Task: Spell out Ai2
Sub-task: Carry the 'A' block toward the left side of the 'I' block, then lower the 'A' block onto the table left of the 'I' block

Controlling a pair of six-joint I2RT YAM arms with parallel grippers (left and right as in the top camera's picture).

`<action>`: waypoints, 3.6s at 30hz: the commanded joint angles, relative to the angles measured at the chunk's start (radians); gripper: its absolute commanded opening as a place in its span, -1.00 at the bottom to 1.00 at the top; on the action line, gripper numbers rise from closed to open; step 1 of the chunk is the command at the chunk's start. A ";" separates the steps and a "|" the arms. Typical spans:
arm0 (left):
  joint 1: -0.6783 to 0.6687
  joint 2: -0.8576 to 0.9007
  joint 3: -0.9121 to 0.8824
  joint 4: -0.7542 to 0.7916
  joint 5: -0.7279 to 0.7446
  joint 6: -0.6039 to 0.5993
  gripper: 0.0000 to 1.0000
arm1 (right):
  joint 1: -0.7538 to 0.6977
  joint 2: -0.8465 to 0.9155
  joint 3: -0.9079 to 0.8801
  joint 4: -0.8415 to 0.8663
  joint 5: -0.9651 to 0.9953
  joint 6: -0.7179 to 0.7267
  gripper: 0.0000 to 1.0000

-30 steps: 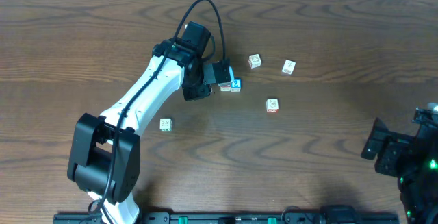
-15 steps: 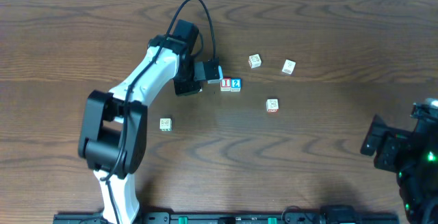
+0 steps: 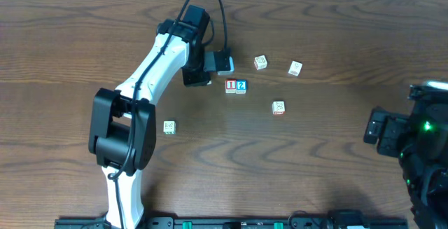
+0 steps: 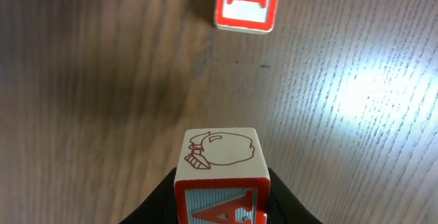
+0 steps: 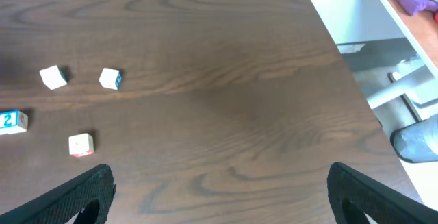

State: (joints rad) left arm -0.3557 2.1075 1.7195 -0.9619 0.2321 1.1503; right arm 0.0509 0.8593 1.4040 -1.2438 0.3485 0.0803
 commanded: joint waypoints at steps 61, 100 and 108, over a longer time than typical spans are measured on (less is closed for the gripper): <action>-0.050 0.143 0.010 0.063 0.004 -0.059 -0.77 | -0.013 0.014 -0.005 0.029 0.015 -0.053 0.98; -0.049 0.143 0.010 0.056 0.005 -0.079 -0.30 | -0.013 0.015 -0.005 0.029 0.022 -0.052 0.98; -0.049 0.143 0.010 0.053 0.005 -0.081 -0.25 | -0.013 0.015 -0.005 0.029 0.022 -0.052 0.98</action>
State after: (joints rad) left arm -0.4068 2.2330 1.7195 -0.9012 0.2363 1.0733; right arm 0.0509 0.8730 1.4040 -1.2144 0.3557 0.0402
